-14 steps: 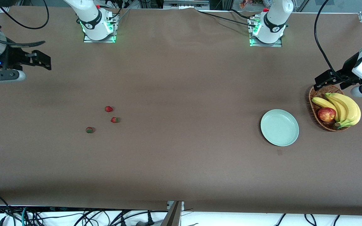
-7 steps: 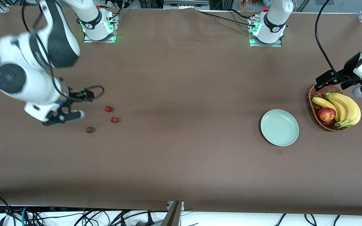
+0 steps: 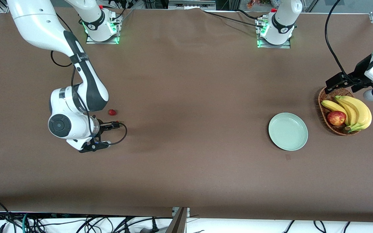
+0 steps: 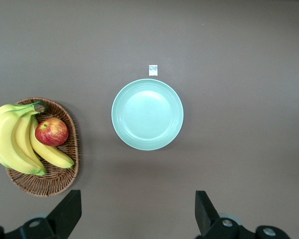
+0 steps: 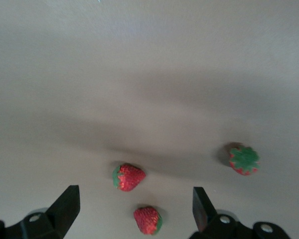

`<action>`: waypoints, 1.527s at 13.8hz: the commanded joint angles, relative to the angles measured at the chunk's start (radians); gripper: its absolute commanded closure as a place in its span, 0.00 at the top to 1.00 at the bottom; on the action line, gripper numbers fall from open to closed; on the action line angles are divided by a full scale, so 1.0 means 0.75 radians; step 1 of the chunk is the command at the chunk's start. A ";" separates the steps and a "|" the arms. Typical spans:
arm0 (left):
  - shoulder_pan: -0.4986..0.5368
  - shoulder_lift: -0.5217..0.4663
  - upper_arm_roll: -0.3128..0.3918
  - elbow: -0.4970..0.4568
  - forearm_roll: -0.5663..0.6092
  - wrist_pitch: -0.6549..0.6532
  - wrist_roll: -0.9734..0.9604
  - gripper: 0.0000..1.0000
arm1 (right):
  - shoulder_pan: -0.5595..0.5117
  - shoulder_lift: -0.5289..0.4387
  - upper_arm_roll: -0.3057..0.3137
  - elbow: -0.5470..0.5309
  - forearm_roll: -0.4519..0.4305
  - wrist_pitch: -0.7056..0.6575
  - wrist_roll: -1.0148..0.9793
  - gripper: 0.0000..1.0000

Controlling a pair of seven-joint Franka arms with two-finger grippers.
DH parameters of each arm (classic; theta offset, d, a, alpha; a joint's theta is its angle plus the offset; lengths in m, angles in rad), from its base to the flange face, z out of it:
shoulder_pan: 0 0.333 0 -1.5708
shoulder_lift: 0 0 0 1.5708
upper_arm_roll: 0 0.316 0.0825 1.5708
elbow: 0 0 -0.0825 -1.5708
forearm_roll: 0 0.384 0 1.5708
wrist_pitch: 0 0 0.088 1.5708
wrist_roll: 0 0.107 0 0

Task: Collect all strawberries into plate
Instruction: 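Reach the right gripper down to a red strawberry and grasp it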

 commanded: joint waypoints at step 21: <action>0.007 0.011 -0.006 0.032 -0.022 -0.017 -0.002 1.00 | 0.061 0.025 -0.004 -0.236 0.020 0.252 0.111 0.65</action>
